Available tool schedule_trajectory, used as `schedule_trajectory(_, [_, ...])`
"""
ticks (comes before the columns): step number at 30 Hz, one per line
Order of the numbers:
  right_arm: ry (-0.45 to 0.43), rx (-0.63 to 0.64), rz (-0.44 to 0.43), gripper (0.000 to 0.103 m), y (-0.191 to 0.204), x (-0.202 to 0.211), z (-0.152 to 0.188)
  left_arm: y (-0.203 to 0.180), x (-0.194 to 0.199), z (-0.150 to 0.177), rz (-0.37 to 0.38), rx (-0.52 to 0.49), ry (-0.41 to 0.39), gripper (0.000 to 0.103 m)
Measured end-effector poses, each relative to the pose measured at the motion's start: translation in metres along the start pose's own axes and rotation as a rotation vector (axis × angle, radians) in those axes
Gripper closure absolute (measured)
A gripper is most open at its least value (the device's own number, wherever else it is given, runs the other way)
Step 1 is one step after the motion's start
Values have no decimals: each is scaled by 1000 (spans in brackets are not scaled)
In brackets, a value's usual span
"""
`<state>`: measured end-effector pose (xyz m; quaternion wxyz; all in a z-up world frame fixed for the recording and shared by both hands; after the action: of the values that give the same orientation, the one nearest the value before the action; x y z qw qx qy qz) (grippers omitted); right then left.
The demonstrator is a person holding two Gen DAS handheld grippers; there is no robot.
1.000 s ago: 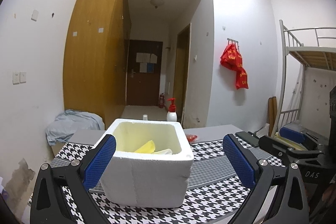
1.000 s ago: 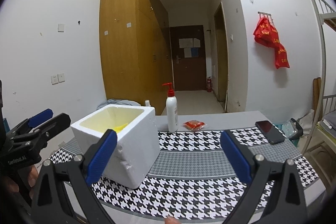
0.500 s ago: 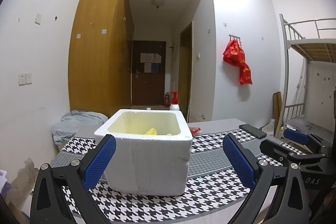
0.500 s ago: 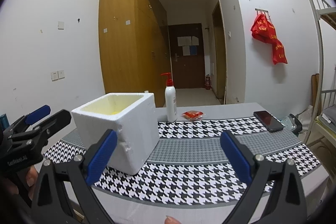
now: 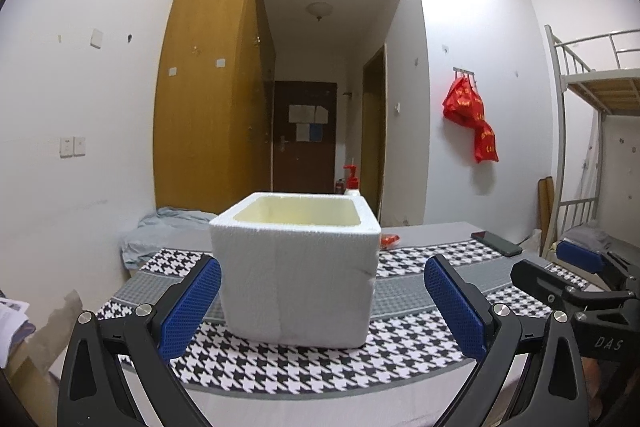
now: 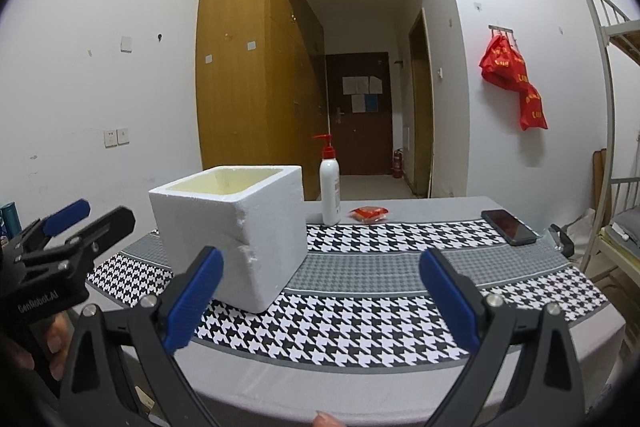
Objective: Organize soft objects
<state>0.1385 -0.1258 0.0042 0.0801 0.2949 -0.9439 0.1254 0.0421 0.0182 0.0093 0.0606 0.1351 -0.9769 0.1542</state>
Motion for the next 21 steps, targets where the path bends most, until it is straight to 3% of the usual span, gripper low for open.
schedule_trajectory(21, [24, 5, -7, 2, 3, 3, 10, 9, 10, 6, -15, 9, -3, 1])
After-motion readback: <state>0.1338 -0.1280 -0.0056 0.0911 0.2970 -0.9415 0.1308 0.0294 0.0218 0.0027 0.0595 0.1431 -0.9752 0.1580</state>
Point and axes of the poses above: each gripper's, at about its wrist camera, not at the fingertips, and x roughly against the way its jaws point, y to its left, z to its underside, the point moved 6 cm from there along -x, roughly the way its jaws point, and after that the axes turned 15 degrees about x, right-handed, at the moved point
